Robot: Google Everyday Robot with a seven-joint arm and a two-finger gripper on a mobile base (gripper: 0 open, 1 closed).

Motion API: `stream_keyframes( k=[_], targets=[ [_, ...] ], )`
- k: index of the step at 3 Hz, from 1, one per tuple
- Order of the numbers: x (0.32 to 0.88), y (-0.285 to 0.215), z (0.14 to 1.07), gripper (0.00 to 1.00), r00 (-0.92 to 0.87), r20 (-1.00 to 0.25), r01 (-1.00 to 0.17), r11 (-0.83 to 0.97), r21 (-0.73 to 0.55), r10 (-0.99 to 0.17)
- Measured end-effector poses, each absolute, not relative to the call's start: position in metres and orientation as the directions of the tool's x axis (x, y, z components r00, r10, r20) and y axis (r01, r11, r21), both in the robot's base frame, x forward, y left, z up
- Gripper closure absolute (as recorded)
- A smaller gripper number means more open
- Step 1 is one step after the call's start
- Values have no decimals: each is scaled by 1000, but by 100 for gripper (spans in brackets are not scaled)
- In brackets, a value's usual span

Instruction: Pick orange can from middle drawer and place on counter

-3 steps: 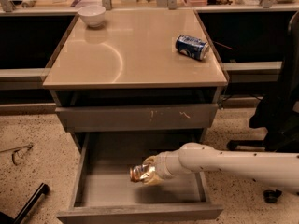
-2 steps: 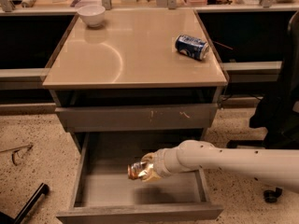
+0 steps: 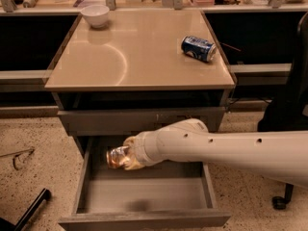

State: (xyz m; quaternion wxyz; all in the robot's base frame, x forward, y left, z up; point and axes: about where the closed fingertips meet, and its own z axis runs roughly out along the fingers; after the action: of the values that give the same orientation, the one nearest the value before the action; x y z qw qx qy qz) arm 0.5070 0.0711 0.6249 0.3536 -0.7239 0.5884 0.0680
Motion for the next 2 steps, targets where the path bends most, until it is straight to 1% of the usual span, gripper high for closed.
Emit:
stream_keyframes(
  k=[1, 2],
  targets=[
    [509, 77, 660, 100, 333, -485, -870, -65, -488, -809],
    [509, 77, 661, 100, 333, -485, -870, -65, -488, -809]
  ],
)
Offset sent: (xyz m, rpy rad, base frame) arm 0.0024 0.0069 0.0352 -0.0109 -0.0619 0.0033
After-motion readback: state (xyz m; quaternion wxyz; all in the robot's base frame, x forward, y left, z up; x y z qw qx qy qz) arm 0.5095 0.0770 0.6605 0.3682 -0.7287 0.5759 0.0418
